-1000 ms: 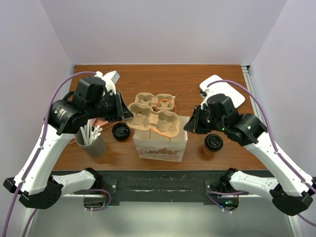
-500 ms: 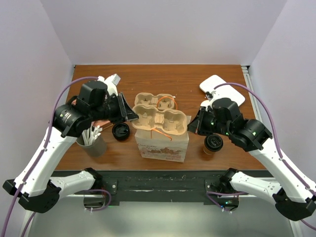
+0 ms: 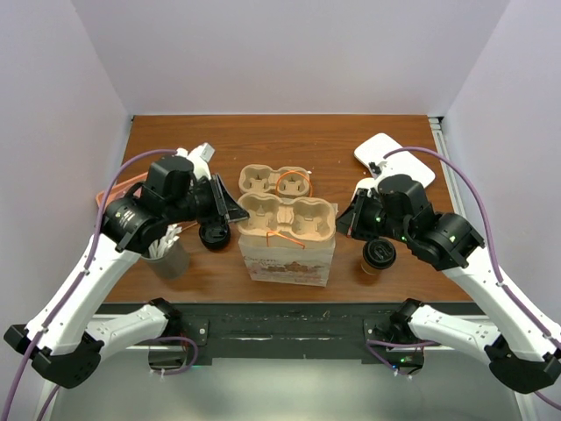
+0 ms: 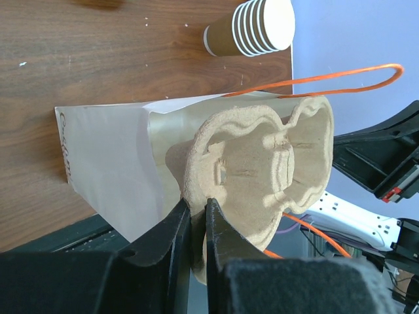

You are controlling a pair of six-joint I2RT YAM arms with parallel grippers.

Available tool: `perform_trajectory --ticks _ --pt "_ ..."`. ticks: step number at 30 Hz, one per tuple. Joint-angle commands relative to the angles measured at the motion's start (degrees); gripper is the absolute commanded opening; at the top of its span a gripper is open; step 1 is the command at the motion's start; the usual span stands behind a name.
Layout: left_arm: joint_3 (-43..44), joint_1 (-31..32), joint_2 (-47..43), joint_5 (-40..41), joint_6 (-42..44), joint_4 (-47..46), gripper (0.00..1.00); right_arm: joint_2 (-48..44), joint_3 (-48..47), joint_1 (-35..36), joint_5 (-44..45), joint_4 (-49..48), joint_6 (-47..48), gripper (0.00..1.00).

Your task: Pack the takeout coffee

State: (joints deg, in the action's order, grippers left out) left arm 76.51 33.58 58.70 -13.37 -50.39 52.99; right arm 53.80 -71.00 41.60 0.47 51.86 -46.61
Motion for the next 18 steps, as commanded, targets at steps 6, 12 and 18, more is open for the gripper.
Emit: perform_trajectory --ticks 6,12,18 --pt "-3.3 0.3 -1.3 -1.0 0.8 -4.4 0.19 -1.6 0.1 0.1 0.8 -3.1 -1.8 0.00" --pt "-3.5 0.4 -1.1 -2.9 3.0 -3.5 0.31 -1.9 0.3 0.2 0.9 -3.0 -1.8 0.00" --pt "-1.8 0.3 -0.5 -3.1 4.8 -1.8 0.39 -1.9 0.4 0.1 1.1 -3.2 -1.8 0.00"
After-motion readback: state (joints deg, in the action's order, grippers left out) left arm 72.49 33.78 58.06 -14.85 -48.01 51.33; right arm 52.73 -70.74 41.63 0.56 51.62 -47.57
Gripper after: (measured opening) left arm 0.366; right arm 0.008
